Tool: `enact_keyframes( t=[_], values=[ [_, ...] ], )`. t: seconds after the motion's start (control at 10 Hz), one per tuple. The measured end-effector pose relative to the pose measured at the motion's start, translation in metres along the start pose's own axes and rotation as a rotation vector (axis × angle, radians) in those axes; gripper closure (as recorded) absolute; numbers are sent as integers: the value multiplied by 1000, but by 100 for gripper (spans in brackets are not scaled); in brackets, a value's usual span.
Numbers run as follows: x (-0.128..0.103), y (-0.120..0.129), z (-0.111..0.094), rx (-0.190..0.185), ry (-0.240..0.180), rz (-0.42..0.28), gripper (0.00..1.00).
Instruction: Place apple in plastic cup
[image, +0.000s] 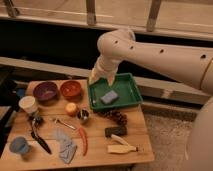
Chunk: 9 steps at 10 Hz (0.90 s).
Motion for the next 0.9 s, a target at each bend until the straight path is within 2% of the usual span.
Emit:
enact_keyframes(
  t=[0.1,0.3,0.6,0.9],
  values=[
    [0,-3,0,1,0,6,35],
    [1,10,16,-9,11,-7,35],
    [-4,51,54,-45,25,-28,35],
    [-7,96,89,-98,60,-74,35]
  ],
)
